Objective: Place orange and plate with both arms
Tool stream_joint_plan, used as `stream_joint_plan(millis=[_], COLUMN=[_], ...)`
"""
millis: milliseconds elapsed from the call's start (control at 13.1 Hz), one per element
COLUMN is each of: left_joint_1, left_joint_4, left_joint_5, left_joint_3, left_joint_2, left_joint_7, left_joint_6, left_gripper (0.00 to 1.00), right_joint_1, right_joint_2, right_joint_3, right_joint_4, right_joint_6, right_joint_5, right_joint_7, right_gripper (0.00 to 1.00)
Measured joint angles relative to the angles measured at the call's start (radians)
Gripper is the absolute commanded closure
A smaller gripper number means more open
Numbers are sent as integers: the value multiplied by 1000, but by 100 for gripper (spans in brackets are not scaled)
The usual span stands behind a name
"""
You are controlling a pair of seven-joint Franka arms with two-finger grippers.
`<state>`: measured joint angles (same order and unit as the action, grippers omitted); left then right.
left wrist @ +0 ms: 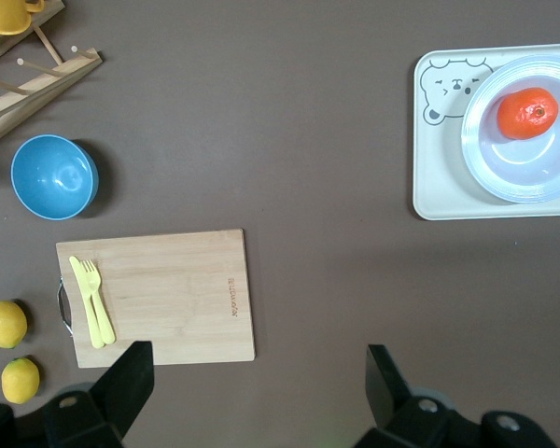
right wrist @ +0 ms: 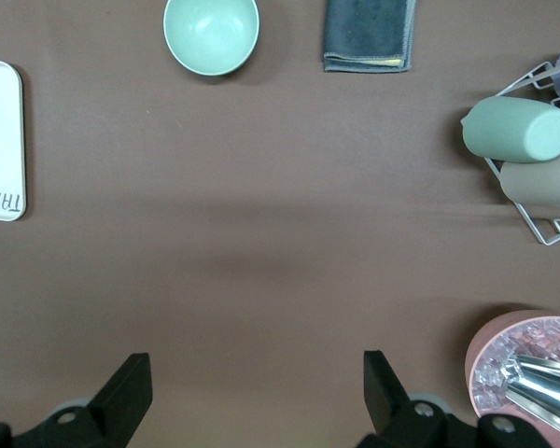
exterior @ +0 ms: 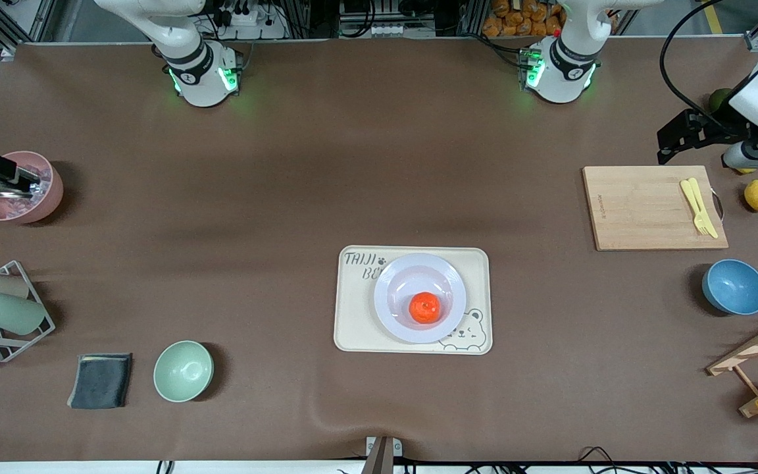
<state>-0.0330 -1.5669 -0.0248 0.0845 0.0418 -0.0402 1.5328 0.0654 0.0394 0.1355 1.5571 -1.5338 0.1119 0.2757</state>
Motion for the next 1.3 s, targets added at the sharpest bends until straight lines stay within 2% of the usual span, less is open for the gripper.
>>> stream_joint_plan(millis=[229,457,1296], left_joint_1=[0,0,1], left_joint_4=[0,0,0], left_joint_5=[0,0,0], left_joint_3=[0,0,0], left_joint_2=[0,0,0], left_joint_7=[0,0,0], left_joint_6=[-2,-2,-2], left_gripper=[0,0,0], right_joint_1=[0,0,-3], right_joint_2=[-60,-65,-65], right_joint_3=[-17,-62,-85], right_joint_4=[62,66,66], right_joint_6=[-48,-107,-142], right_joint_5=[-45,-82,-87], right_joint_7=[-1,-8,-22], right_gripper=[0,0,0])
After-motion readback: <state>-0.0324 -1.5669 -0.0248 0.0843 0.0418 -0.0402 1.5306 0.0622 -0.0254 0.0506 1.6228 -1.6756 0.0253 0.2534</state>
